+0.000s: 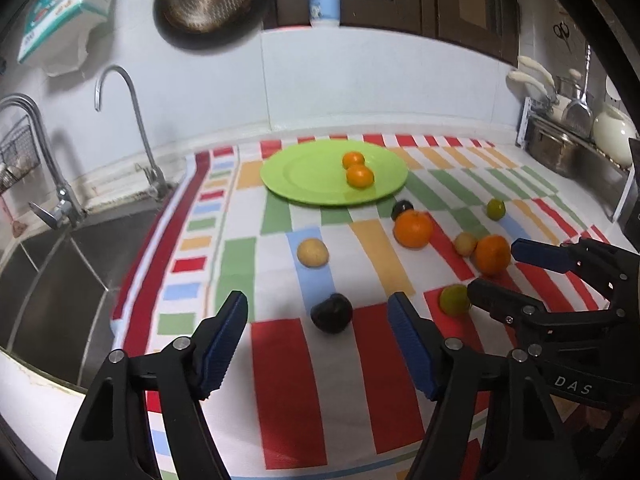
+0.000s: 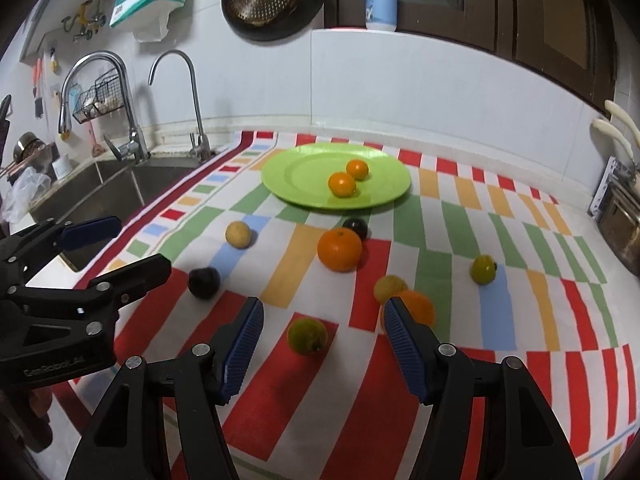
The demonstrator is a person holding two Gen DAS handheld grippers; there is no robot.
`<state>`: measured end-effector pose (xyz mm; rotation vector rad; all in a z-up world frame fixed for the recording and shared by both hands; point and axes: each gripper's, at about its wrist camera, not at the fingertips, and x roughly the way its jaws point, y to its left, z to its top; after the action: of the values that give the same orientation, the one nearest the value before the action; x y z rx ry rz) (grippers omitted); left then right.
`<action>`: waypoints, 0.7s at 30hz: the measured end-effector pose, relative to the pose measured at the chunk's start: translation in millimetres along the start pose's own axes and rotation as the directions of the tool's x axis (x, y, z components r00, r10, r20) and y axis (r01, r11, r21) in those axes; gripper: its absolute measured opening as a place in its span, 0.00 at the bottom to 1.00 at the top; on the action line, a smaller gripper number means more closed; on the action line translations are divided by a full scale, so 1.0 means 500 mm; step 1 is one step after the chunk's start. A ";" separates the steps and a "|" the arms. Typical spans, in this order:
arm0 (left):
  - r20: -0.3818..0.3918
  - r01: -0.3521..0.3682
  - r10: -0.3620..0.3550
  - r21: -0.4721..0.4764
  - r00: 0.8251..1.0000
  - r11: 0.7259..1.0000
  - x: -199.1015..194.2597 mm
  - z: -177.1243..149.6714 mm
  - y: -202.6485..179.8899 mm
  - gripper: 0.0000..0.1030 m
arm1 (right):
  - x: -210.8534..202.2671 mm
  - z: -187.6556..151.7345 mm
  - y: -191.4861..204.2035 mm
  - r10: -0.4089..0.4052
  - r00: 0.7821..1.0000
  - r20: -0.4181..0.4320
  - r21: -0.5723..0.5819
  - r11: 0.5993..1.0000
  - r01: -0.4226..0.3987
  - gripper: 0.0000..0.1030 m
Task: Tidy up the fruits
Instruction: 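Move the left gripper to the dark plum while the right gripper approaches a green fruit, then close the left gripper on the dark plum while the right gripper grasps the green fruit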
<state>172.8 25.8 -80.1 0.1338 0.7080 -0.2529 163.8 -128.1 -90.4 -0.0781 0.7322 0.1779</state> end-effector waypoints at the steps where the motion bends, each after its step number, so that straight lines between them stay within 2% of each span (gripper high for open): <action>1: -0.012 0.004 -0.004 0.000 1.000 1.000 0.008 -0.002 -0.001 0.65 | 0.006 -0.004 0.001 0.000 1.000 -0.009 -0.001 1.000 0.000 0.61; 6: -0.062 0.044 -0.045 -0.007 0.997 0.999 0.049 -0.006 -0.008 0.53 | 0.032 -0.016 0.004 0.022 0.999 -0.049 0.002 1.000 -0.022 0.56; 8: -0.081 0.043 -0.043 -0.011 0.996 0.999 0.061 -0.007 -0.010 0.50 | 0.043 -0.018 0.005 0.036 0.997 -0.063 0.010 0.999 -0.036 0.49; 21: -0.142 0.056 -0.058 -0.020 0.988 0.998 0.109 -0.013 -0.007 0.32 | 0.087 -0.030 0.009 0.066 0.991 -0.116 0.031 0.998 -0.063 0.37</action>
<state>207.5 13.9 -120.8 0.1176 0.8569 -0.2943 184.8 -119.9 -130.8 -0.0388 0.8543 0.2265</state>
